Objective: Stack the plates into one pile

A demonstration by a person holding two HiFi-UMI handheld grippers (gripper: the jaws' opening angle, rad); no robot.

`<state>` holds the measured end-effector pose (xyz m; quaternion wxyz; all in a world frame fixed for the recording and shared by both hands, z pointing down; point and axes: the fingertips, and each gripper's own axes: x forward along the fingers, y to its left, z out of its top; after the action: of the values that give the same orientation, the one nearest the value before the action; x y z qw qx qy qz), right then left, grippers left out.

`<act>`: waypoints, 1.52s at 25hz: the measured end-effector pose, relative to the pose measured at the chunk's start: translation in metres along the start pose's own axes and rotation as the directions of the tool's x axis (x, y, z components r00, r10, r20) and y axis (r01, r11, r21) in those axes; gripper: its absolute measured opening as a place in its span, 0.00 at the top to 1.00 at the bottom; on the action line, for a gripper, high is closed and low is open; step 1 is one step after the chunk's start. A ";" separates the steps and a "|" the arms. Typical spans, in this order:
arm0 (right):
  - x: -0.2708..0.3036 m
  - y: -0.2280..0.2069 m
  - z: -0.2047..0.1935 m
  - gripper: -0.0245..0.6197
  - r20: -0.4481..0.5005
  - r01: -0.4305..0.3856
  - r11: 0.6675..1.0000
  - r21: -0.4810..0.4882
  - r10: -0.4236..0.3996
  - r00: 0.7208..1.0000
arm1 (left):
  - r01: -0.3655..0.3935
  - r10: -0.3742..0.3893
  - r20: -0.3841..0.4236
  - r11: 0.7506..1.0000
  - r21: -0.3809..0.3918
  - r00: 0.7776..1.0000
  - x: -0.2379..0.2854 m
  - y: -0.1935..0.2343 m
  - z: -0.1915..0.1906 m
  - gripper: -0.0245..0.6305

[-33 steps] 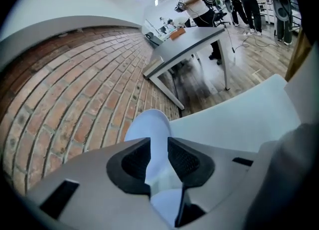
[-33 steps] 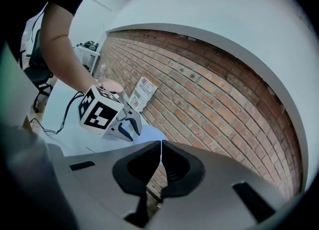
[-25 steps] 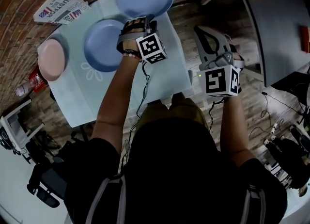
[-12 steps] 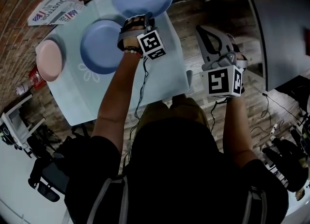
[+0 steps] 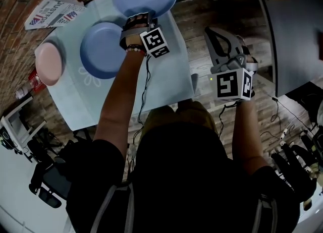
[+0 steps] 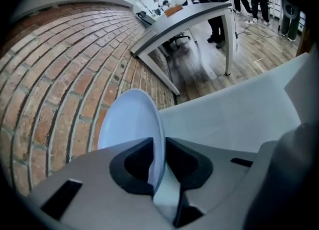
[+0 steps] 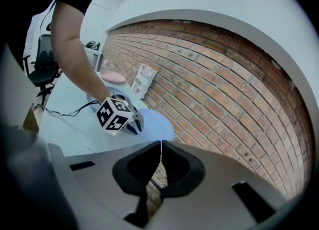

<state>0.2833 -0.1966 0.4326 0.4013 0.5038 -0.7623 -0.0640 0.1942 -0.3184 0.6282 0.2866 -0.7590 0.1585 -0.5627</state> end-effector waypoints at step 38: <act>-0.060 0.008 0.118 0.90 0.201 0.104 0.988 -0.116 -0.079 0.976 | -0.036 0.023 0.131 0.995 0.098 0.991 -0.253 0.045 0.029 0.91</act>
<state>0.2084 -0.1794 0.3249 0.3518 0.5033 -0.7686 -0.1794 0.1452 -0.2040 0.4011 0.3422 -0.7763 0.1221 -0.5151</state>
